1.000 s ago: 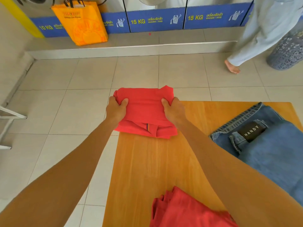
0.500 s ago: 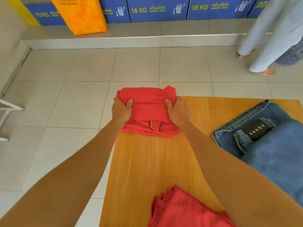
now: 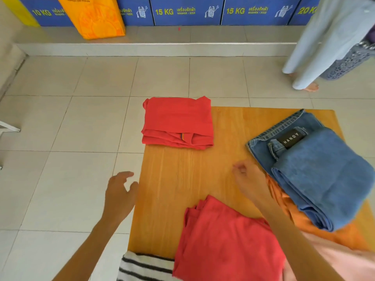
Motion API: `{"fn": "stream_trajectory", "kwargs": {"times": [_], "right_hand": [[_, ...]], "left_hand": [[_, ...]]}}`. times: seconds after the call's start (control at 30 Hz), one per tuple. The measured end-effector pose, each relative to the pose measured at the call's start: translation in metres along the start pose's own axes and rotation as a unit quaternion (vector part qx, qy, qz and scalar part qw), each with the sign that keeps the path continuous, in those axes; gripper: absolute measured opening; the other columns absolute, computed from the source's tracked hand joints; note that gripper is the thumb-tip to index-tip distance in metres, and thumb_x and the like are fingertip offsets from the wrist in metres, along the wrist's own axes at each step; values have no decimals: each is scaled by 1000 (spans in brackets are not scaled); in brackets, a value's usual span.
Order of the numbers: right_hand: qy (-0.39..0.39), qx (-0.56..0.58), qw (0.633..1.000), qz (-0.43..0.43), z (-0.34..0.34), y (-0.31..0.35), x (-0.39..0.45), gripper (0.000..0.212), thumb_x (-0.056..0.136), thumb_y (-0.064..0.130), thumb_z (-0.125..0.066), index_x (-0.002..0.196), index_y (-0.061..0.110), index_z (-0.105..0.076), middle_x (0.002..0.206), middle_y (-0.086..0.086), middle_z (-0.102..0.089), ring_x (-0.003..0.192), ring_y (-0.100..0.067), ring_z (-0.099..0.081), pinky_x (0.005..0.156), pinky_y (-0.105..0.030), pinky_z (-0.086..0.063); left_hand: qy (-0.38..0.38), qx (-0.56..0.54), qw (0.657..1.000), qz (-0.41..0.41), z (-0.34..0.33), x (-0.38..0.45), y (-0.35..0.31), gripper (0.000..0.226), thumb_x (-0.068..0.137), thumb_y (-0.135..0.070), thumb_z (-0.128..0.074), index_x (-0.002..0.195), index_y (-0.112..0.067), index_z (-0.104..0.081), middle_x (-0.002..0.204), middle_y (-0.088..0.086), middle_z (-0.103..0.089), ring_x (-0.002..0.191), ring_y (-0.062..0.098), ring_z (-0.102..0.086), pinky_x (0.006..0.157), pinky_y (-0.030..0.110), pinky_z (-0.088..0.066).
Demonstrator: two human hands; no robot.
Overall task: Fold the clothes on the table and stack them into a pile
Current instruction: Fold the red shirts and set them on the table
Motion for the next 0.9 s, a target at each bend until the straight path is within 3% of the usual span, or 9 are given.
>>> {"fn": "stream_trajectory", "kwargs": {"times": [0.13, 0.23, 0.33, 0.47, 0.63, 0.77, 0.9], "right_hand": [[-13, 23, 1000, 14, 9, -10, -79, 10, 98, 17, -59, 100, 23, -66, 96, 17, -65, 90, 3, -60, 67, -8, -41], [-72, 31, 997, 17, 14, -24, -117, 11, 98, 14, -59, 103, 18, -68, 100, 11, -67, 91, -5, -62, 71, -7, -40], [-117, 6, 993, -16, 18, -55, -147, 15, 95, 13, -62, 108, 11, -66, 105, -2, -68, 98, -20, -64, 80, -28, -50], [-104, -25, 985, -132, 17, -95, -183, 29, 91, 21, -65, 114, 4, -56, 110, -16, -61, 105, -37, -59, 88, -42, -48], [-132, -45, 971, -193, 0, -101, -210, 58, 90, 43, -66, 128, 4, -45, 129, -18, -50, 116, -39, -52, 90, -47, -46], [-140, -60, 964, -217, -6, -96, -211, 74, 89, 49, -65, 140, 5, -35, 139, -20, -40, 126, -41, -44, 94, -50, -45], [-135, 19, 961, -239, -6, -99, -202, 74, 84, 45, -73, 134, 2, -38, 132, -25, -48, 117, -44, -52, 93, -49, -49]], "left_hand": [[118, -60, 991, 3, -10, -62, -3, 26, 96, -16, -57, 120, -26, -58, 119, -6, -61, 108, 12, -59, 98, 32, -49], [224, -55, 973, 10, -31, -97, -22, 24, 98, -30, -55, 122, -30, -53, 118, -10, -60, 108, 9, -57, 94, 27, -46], [293, -57, 953, 45, -58, -121, -36, 45, 92, -60, -49, 124, -28, -50, 113, -11, -60, 105, 10, -58, 89, 31, -48], [312, -112, 941, 70, -86, -137, -45, 80, 70, -84, -51, 125, -26, -57, 112, -11, -68, 100, 12, -65, 88, 38, -53], [303, -104, 946, 48, -98, -163, -52, 74, 82, -63, -62, 137, -20, -40, 128, -4, -59, 114, 20, -59, 95, 38, -49], [302, -80, 950, 29, -96, -161, -43, 65, 91, -58, -55, 139, -16, -44, 133, 0, -57, 118, 22, -57, 89, 32, -46], [302, -80, 950, 19, -95, -158, -32, 58, 92, -59, -50, 133, -18, -53, 127, -2, -61, 106, 18, -58, 85, 32, -46]]}}
Point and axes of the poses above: each hand's wrist, its own x-axis towards the middle knuckle, its own z-axis out of the back of the hand, y = z × x, the point moved 1 cm from there along x, towards the middle knuckle
